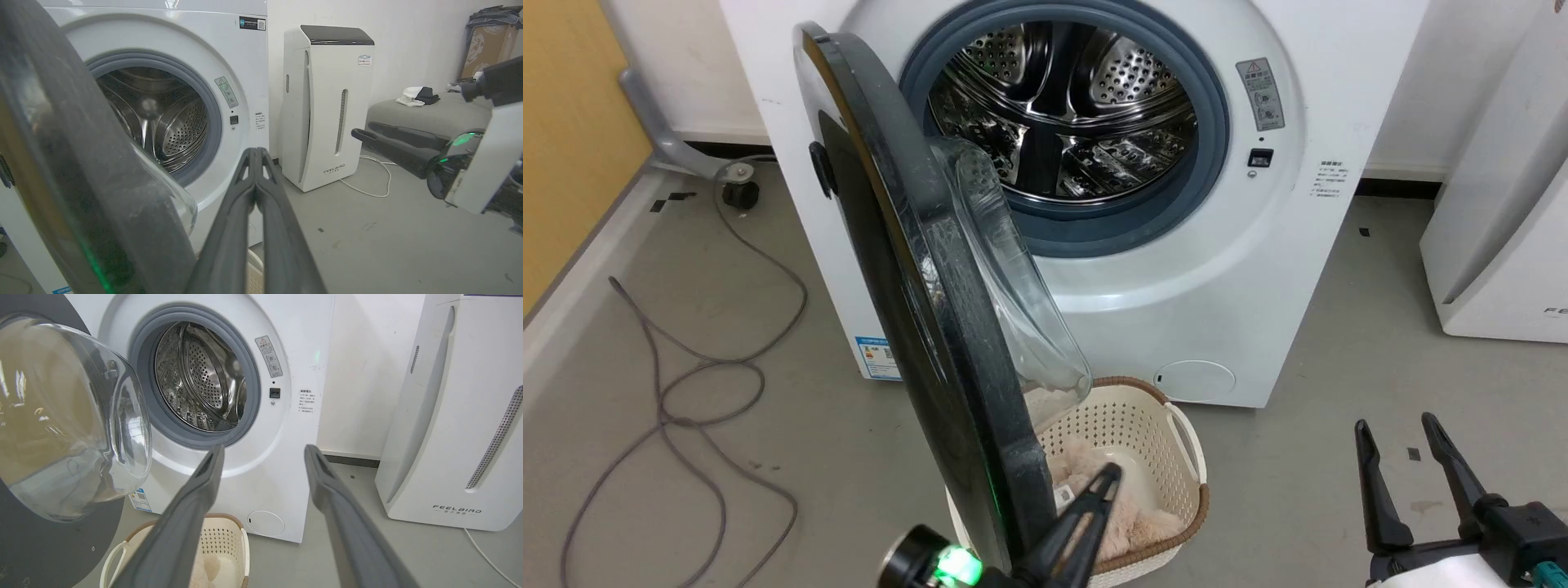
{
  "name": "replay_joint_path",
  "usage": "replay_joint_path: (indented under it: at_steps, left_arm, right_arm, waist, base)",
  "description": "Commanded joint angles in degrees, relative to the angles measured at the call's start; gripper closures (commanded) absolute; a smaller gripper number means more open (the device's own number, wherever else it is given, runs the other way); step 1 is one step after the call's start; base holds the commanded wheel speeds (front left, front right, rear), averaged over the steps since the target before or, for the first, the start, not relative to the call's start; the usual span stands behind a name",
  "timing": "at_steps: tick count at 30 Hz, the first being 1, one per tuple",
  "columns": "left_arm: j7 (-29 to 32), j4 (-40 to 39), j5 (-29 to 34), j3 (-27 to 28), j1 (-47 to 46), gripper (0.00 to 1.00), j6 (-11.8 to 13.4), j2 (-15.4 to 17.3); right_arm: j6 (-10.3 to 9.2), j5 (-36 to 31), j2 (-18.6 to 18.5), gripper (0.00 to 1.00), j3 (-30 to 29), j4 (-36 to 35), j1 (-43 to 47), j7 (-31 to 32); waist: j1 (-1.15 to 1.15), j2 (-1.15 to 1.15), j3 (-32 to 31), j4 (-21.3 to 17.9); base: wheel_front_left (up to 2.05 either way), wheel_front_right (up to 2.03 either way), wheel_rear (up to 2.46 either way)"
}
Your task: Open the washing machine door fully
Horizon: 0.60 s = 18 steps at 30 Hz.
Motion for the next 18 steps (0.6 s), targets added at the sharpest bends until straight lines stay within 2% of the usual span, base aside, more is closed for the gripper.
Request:
replay_joint_path:
  at_steps: [1, 9, 18]
  left_arm:
    - [-0.3, 0.2, -0.2, 0.5, 0.9, 1.00, 0.3, 0.3]
    - [-0.3, 2.1, -0.6, 3.7, 1.8, 1.00, 0.4, 1.2]
    - [-0.3, 2.8, -0.6, 5.5, 2.5, 1.00, -0.1, 1.2]
  right_arm:
    - [0.03, 0.4, 0.3, 0.00, 0.0, 0.2, 0.5, -0.2]
    - [0.03, 0.5, 0.3, 0.00, -0.1, 0.9, 0.5, -0.2]
    - [0.03, 0.9, 0.3, 0.00, 0.2, 1.3, 0.5, -0.2]
  waist:
    - [0.00, 0.00, 0.0, 0.1]
    - [0.00, 0.00, 0.2, 1.4]
    - [0.00, 0.00, 0.4, 4.7]
  base:
    - [0.00, 0.00, 0.00]
    - [0.00, 0.00, 0.00]
    - [0.00, 0.00, 0.00]
